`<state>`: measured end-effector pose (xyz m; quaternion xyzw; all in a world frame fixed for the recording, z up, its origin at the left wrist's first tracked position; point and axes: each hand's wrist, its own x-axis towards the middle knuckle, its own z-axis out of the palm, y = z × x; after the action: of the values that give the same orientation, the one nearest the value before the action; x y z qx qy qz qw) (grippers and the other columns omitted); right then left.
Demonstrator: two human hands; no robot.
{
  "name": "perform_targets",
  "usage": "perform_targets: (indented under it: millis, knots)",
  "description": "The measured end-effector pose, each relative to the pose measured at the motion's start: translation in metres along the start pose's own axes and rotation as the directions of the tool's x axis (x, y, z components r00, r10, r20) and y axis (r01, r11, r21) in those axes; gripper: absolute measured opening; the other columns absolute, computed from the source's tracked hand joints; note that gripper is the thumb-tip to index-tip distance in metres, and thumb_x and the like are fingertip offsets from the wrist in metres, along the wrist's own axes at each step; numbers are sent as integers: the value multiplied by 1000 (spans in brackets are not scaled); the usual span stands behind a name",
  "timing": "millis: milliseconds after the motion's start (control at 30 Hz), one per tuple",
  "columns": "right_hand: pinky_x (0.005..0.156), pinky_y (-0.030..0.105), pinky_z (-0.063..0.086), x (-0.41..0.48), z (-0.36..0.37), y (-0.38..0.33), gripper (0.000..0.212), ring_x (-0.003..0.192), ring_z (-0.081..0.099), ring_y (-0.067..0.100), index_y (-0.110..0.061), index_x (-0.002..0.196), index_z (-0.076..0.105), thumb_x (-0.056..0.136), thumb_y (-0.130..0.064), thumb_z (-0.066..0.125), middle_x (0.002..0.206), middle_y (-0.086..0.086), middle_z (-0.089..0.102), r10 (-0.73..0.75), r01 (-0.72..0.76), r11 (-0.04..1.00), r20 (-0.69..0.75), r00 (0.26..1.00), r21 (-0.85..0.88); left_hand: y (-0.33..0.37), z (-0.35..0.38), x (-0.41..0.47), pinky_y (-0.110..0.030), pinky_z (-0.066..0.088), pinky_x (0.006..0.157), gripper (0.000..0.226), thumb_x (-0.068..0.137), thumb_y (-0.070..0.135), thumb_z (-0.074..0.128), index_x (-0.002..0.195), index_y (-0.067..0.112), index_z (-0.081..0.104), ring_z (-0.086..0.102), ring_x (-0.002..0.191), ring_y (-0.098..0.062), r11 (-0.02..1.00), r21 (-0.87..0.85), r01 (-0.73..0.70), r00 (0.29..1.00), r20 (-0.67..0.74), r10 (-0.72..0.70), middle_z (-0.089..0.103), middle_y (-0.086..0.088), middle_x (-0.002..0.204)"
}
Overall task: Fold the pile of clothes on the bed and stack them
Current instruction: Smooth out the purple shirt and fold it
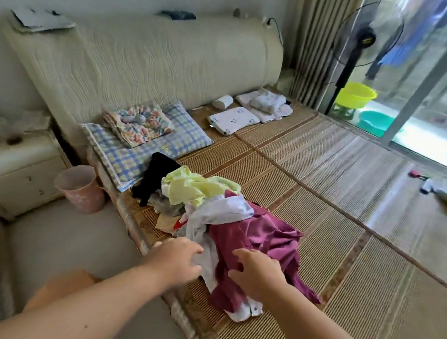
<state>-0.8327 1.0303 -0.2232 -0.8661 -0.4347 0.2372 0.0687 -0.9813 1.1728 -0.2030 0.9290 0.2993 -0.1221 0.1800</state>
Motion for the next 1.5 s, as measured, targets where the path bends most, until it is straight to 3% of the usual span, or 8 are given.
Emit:
perform_targets:
  millis: [467,933,1167,1300,1333,1400,1433,1500]
  knots:
    - [103,46,41,44,-23,73,79,113,56,19,-40,149,14,84,-51,58,128,-4,53,324,-301,928,-74,943,220,45,-1,150,-33,38,106,52,84,46,52,135,36,50,45,129,-10,963,-45,-265,949,164,269,49,11,140]
    - [108,45,34,133,26,38,73,128,47,19,-37,149,21,86,-47,58,141,-6,46,688,-613,662,-23,726,432,-1,15,284,-34,41,103,53,80,48,53,132,38,51,47,124,-10,824,-49,-564,758,364,541,48,15,135]
    - [108,41,33,173,70,40,72,131,45,17,-37,148,23,85,-48,55,143,-7,44,749,-670,582,18,662,461,-18,63,345,-46,23,115,68,80,51,54,144,43,31,20,143,-22,777,93,-622,747,370,553,20,3,158]
    - [109,37,34,210,88,72,73,130,45,17,-36,149,26,84,-49,59,142,-7,44,760,-650,570,-22,649,502,-22,101,388,-59,0,113,90,79,49,55,145,52,-6,-20,143,-30,742,274,-612,788,291,543,-24,0,156]
    - [109,37,34,220,94,81,73,131,44,16,-35,148,27,84,-48,60,143,-7,44,761,-648,571,-28,648,504,-26,108,401,-60,1,112,90,81,46,54,143,53,-10,-20,142,-34,751,306,-585,809,282,516,-29,-3,154]
    - [109,39,34,239,105,95,72,132,42,14,-33,148,29,84,-45,60,144,-6,43,759,-645,576,-35,651,503,-38,116,424,-55,21,109,82,88,37,49,144,55,-8,13,141,-38,761,335,-555,830,288,479,-18,-12,156]
    - [109,40,35,247,110,99,71,133,41,14,-32,148,30,84,-43,61,144,-5,43,758,-643,576,-36,651,506,-45,118,434,-48,35,101,76,91,29,46,145,54,-2,34,132,-36,762,311,-567,820,303,486,-4,-15,157]
    - [108,42,35,260,116,104,71,133,40,14,-31,148,31,85,-43,61,144,-4,43,754,-640,579,-34,656,505,-60,117,446,-39,45,92,65,95,17,43,147,48,21,51,121,-31,763,175,-622,766,341,545,28,-10,152]
